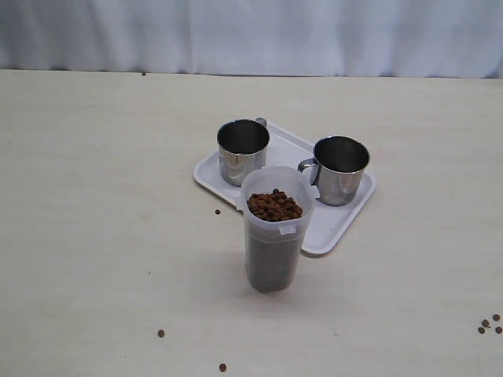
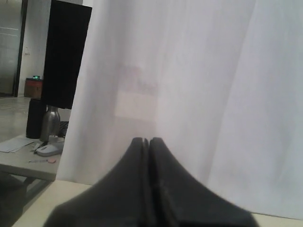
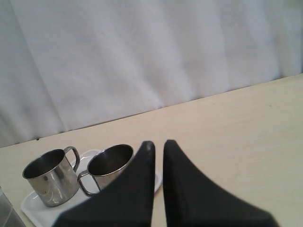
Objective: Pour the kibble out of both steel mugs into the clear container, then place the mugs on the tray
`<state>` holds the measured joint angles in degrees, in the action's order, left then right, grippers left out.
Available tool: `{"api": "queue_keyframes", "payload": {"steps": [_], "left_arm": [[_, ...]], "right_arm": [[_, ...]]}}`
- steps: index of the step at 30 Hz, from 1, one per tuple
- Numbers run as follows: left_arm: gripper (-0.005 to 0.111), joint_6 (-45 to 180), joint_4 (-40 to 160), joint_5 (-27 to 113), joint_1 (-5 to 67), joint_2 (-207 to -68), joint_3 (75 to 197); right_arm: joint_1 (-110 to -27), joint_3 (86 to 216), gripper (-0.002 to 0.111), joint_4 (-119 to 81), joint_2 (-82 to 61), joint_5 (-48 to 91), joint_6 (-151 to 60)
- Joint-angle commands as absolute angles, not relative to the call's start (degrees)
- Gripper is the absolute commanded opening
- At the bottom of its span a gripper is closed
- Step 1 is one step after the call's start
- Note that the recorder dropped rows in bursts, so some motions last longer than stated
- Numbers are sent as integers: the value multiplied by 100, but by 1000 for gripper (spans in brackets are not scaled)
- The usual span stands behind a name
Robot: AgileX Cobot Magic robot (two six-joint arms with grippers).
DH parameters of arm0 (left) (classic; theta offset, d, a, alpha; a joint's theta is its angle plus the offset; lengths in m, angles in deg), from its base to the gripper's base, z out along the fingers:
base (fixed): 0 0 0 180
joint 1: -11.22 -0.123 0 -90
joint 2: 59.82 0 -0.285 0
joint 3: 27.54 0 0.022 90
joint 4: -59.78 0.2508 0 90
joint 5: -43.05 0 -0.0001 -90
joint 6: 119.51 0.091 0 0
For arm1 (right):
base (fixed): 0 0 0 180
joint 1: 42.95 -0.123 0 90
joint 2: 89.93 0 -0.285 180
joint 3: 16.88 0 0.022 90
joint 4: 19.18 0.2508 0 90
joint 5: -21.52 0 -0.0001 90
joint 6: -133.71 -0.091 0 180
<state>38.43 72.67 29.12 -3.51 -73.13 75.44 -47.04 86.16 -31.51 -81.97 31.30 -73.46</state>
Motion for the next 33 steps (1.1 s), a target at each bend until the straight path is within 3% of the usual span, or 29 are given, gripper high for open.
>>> {"api": "queue_keyframes", "payload": {"steps": [1,18,33], "left_arm": [[0,3778,7250,3747,-316,-6761,7524],[0,3753,7149,4239,-316,-6761,7524],[0,4917,6133,4305,328,-6761,7524]], "right_arm": [[-4709,8590,5,-3143,-8215,3123,-7367],[-4709,8590,5,-3143,-8215,3123,-7367],[-4709,8590,5,-3143,-8215,3123,-7367]]}}
